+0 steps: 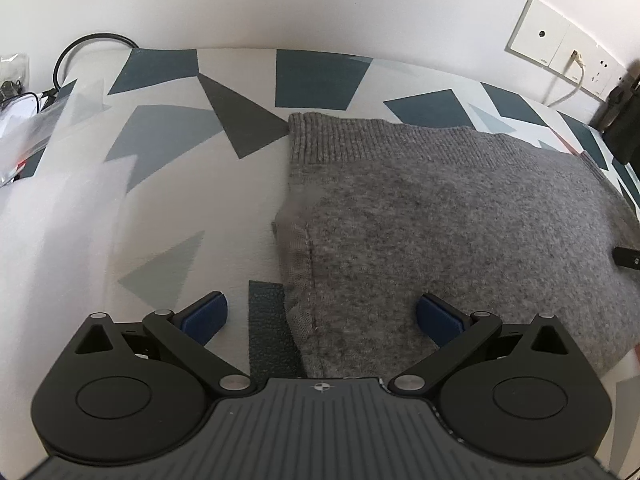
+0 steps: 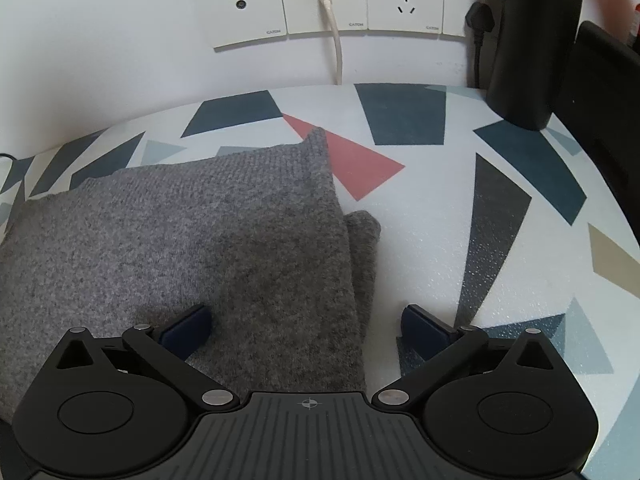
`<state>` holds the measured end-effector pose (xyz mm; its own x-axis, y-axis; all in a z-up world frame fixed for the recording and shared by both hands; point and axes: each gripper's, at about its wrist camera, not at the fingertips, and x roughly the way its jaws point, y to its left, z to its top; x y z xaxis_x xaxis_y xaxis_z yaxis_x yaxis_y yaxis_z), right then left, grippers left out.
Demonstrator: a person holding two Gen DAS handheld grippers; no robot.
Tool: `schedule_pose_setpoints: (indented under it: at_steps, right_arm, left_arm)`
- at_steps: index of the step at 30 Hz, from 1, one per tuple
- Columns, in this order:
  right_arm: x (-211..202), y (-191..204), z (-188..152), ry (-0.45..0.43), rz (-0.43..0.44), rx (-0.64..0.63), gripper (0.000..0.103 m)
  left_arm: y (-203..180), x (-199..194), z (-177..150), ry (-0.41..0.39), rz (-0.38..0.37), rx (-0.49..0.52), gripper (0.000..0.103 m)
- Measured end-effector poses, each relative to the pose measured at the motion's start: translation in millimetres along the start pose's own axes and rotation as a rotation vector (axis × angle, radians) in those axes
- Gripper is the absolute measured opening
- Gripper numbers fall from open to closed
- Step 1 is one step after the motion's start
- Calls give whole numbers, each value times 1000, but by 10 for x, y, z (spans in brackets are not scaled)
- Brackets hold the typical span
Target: Fold clothes
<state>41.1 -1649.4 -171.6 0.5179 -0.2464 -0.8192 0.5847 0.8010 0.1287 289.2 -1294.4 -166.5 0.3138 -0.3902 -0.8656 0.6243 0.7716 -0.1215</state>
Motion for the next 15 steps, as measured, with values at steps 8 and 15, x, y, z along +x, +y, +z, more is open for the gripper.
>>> schedule_pose_setpoints:
  at_steps: [8, 15]
  right_arm:
    - [17, 25, 5, -4, -12, 2, 102]
    - [11, 18, -34, -26, -2, -15, 102]
  left_arm:
    - [-28, 10, 9, -14, 10, -9, 103]
    - [-69, -2, -32, -44, 13, -11, 101]
